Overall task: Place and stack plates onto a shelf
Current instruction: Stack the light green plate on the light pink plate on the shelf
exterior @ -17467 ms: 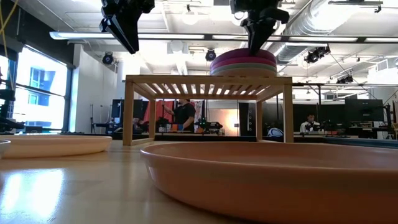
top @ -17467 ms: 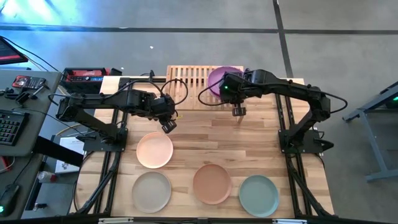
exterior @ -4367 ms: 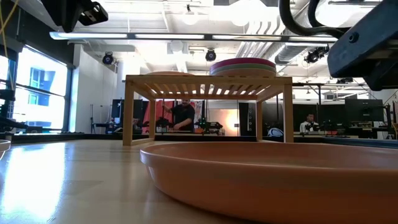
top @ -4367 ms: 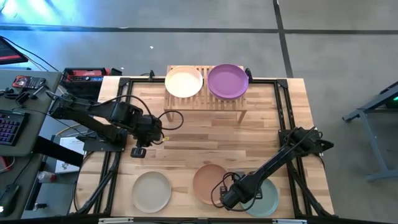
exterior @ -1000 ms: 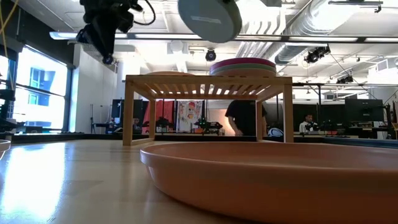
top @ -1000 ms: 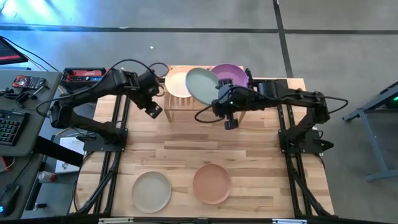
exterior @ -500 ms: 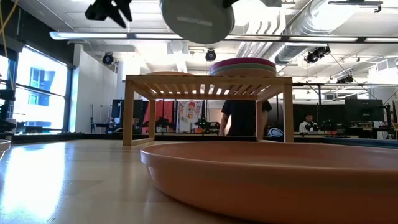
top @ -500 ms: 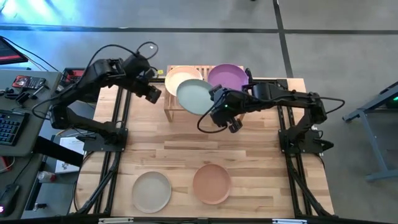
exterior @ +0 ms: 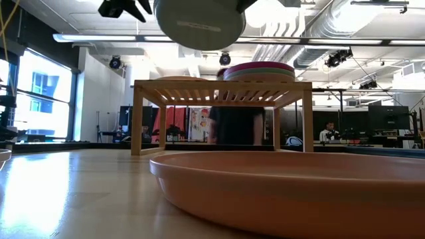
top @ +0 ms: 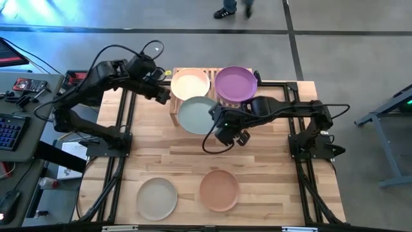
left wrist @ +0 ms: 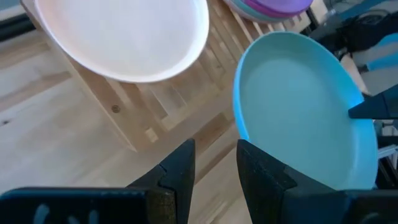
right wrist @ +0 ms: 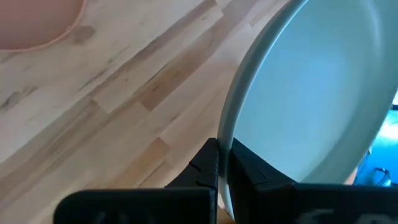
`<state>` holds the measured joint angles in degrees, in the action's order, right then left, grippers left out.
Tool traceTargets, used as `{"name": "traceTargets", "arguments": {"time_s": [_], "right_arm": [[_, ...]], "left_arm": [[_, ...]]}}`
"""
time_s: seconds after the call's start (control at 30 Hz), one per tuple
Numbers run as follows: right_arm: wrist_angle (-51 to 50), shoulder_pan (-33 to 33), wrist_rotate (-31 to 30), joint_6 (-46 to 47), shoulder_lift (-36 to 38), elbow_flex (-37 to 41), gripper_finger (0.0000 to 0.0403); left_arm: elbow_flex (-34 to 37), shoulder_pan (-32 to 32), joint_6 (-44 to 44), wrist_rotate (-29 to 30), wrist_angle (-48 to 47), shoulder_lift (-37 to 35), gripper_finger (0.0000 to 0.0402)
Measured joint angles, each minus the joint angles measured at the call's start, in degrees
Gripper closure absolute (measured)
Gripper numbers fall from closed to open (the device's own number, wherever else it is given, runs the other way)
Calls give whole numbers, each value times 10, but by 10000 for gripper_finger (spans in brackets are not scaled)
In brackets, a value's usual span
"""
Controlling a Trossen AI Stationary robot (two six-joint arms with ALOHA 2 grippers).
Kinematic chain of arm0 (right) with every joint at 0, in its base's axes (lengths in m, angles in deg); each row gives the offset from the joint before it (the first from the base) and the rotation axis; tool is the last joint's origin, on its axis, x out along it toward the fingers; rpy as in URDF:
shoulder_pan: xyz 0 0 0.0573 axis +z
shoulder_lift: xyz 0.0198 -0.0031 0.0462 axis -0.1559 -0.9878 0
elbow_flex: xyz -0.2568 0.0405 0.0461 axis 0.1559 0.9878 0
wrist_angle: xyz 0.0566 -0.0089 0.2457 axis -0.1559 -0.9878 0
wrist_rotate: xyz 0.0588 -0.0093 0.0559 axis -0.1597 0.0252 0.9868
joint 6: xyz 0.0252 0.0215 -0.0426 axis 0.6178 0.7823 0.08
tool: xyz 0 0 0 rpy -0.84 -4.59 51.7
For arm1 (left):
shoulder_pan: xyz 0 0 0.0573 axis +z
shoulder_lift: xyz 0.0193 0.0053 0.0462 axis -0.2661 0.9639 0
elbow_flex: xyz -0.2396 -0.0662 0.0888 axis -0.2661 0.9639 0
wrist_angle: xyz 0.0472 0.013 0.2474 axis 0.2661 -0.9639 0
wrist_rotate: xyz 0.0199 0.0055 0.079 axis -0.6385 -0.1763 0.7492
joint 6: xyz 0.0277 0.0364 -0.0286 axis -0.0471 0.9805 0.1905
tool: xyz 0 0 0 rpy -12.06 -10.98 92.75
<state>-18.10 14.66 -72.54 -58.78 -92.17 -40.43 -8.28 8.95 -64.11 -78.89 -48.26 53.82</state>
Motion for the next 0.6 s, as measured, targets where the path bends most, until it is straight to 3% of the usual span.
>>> {"name": "traceTargets", "arguments": {"time_s": [0.6], "right_arm": [[-1, 0, 8, 2, -3, 0, 403]], "left_arm": [[0, -44, 12, -30, 25, 93, 296]]}}
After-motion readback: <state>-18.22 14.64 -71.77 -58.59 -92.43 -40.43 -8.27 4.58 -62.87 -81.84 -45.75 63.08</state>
